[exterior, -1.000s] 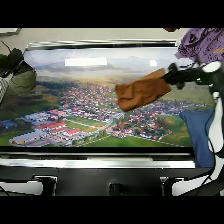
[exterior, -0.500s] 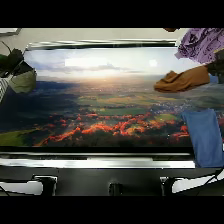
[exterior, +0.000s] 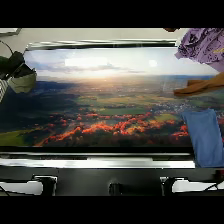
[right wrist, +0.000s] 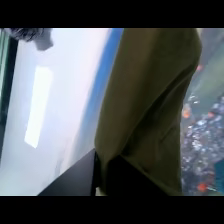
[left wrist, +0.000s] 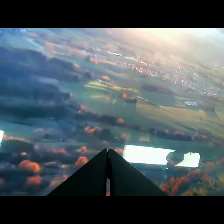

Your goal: Fold the clothes and pants, and hang the long-sleeved shirts on hangers.

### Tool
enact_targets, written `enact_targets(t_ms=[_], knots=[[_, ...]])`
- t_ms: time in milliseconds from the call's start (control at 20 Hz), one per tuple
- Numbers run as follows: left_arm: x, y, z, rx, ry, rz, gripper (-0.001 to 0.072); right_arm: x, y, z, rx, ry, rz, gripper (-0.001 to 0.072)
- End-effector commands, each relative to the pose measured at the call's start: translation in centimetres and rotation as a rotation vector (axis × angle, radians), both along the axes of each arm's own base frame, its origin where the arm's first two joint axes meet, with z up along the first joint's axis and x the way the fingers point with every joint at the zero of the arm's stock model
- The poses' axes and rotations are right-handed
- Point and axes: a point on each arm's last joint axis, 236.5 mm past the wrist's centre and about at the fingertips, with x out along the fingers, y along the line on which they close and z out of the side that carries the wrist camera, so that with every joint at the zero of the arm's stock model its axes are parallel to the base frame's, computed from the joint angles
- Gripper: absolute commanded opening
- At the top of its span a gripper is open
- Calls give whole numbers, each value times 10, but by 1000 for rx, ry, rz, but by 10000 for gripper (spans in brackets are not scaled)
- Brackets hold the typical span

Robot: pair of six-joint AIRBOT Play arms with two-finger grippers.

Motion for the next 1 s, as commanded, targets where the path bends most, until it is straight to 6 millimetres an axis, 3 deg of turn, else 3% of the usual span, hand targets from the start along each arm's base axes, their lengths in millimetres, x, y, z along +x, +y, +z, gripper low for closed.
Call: enact_targets(t_ms=[0,450,800,950], knots=[[-2,-6,2,-22,3,-14,22,-36,-3,0,-14,109,-61,29],[-2,-14,6,-56,-4,-30,22,-97,8,-4,-14,314,-80,30],[-2,-14,6,-55,-5,-31,22,-151,-7,-18,-104,565,-67,30],[-2,-14,6,-55,-5,-31,22,-170,-6,-35,-96,677,-36,30]])
